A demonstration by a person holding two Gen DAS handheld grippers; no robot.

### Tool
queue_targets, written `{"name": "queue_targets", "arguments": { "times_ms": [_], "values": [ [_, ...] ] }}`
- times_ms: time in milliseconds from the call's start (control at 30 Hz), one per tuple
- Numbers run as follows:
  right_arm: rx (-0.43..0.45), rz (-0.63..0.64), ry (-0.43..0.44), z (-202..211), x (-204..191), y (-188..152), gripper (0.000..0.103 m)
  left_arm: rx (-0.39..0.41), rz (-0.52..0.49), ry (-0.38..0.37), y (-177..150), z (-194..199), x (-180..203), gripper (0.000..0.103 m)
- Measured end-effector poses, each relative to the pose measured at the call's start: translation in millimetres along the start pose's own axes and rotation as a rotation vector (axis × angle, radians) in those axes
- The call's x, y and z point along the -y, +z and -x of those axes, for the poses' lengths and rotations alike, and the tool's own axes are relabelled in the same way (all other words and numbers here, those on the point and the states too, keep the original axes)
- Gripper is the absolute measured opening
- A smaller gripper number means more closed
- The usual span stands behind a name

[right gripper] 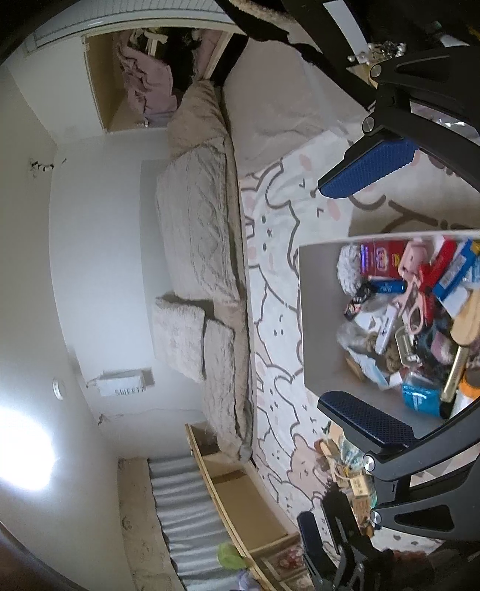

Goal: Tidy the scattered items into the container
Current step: 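Withdraw both open tools from the white box toward the pile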

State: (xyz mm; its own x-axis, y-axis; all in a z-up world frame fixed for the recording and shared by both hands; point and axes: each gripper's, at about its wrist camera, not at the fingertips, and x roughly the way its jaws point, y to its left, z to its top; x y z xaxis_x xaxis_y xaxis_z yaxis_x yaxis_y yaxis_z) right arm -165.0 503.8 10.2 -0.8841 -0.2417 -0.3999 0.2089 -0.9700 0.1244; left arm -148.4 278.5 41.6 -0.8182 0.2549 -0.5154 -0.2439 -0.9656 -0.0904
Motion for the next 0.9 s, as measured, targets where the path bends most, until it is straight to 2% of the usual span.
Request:
{"name": "queue_targets", "arguments": {
  "times_ms": [333,900],
  "values": [
    [-0.026,0.060,-0.025,3.5,-18.3,-11.4,0.103,-0.005,0.025,-0.017,-5.9,-0.8,-20.2,0.103],
    [0.029,-0.012,-0.125,21.6,-13.6,-6.8,0.103,0.023,0.042,0.012,-6.8,13.6,-76.1,0.103]
  ]
}}
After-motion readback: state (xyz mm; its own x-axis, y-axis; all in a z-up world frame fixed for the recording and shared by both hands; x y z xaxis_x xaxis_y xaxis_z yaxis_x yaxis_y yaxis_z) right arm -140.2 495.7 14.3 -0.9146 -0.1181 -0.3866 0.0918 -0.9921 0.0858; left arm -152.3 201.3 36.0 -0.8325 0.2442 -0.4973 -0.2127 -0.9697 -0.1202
